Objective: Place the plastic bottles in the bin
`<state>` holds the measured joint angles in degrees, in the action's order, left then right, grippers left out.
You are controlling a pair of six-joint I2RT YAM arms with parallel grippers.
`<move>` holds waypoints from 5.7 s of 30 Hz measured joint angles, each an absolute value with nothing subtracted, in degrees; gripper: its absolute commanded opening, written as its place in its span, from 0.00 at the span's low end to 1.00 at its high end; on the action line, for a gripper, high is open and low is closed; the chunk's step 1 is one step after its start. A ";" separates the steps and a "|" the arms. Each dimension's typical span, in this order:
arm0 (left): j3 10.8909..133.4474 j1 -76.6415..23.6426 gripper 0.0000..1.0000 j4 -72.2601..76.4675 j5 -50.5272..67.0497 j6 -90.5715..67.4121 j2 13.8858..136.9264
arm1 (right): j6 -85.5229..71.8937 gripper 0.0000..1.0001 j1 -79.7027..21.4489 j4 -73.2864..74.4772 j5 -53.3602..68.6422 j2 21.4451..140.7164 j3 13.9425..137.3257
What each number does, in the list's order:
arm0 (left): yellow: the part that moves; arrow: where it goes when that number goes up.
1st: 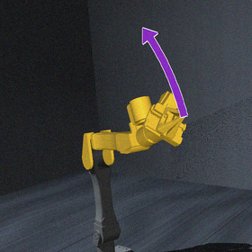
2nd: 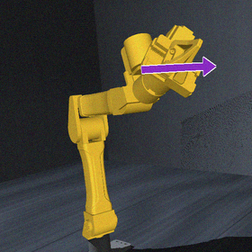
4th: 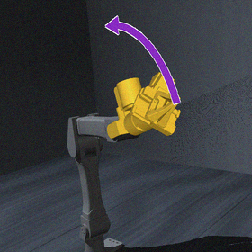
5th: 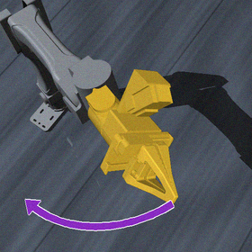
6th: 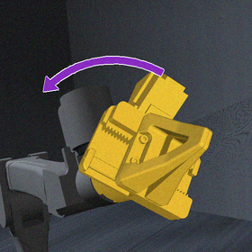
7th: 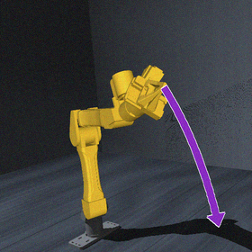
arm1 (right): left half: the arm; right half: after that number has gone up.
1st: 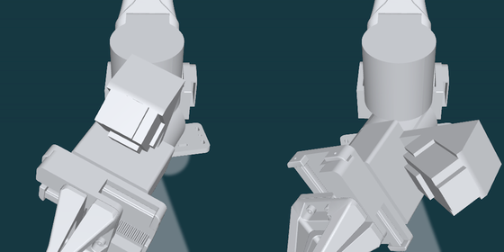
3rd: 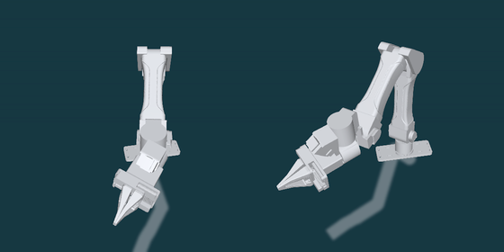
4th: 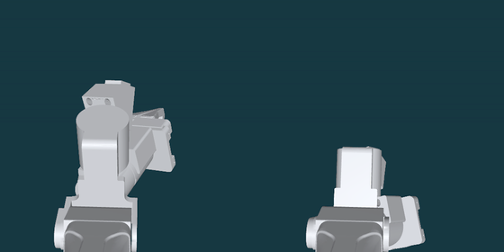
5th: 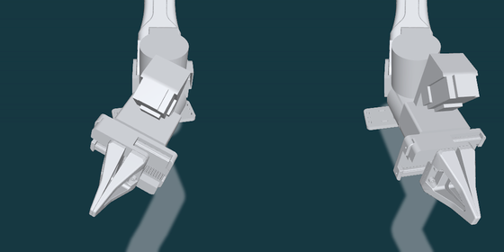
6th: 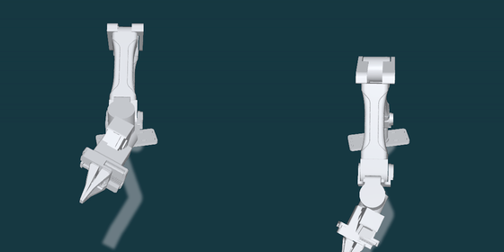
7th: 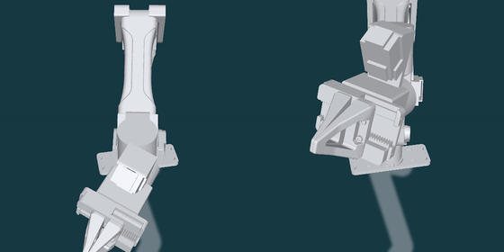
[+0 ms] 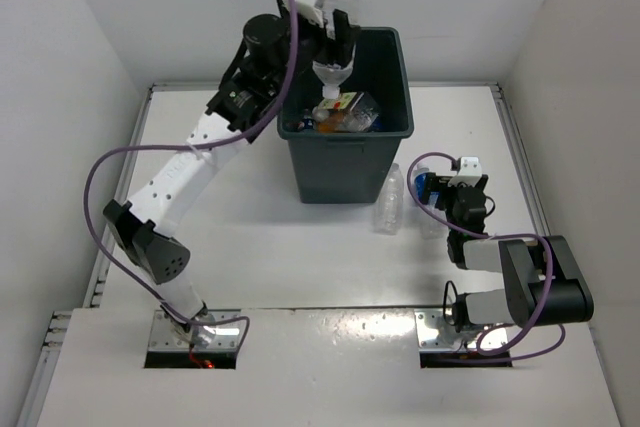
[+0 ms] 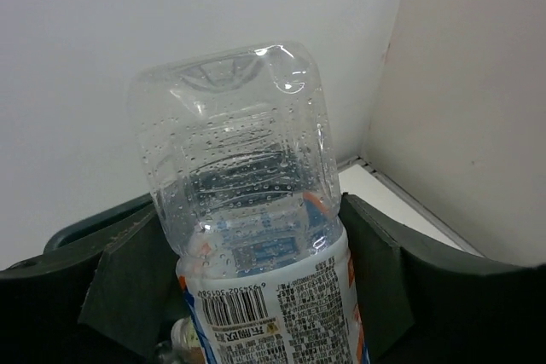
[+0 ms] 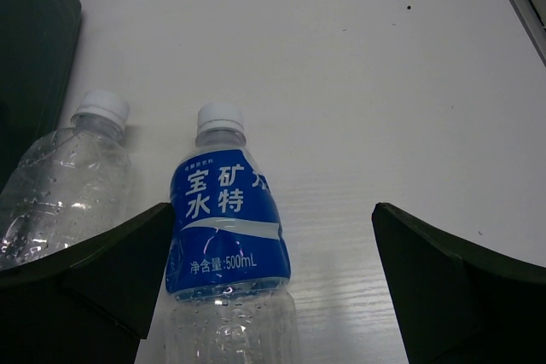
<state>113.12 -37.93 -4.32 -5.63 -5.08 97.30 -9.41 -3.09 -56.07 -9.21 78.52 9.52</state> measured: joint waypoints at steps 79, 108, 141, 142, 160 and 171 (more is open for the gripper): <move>26.98 -40.93 1.00 -10.96 -16.36 -9.21 29.95 | -9.45 1.00 -2.72 -56.05 -8.47 78.52 9.52; 26.92 -41.98 1.00 -11.11 -16.80 -9.17 30.11 | -23.92 1.00 0.51 20.67 -5.93 90.41 58.96; 26.92 -42.02 1.00 -11.11 -18.31 -9.06 29.89 | -32.67 0.44 10.20 31.11 4.75 101.86 65.84; 26.92 -42.04 1.00 -11.11 -18.31 -9.06 29.89 | -33.56 0.40 12.08 31.03 6.46 100.64 66.89; 26.72 -42.04 1.00 -11.11 -18.46 -8.78 30.55 | -64.10 0.28 9.19 4.43 34.61 92.92 93.62; 26.72 -42.04 1.00 -11.09 -18.39 -8.56 30.55 | -67.83 0.32 -3.22 -1.54 37.52 97.62 111.22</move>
<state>26.72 -42.04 -11.09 -18.39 -8.56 30.55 -67.83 -3.22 -1.54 37.52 97.62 111.22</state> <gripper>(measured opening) 0.997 0.678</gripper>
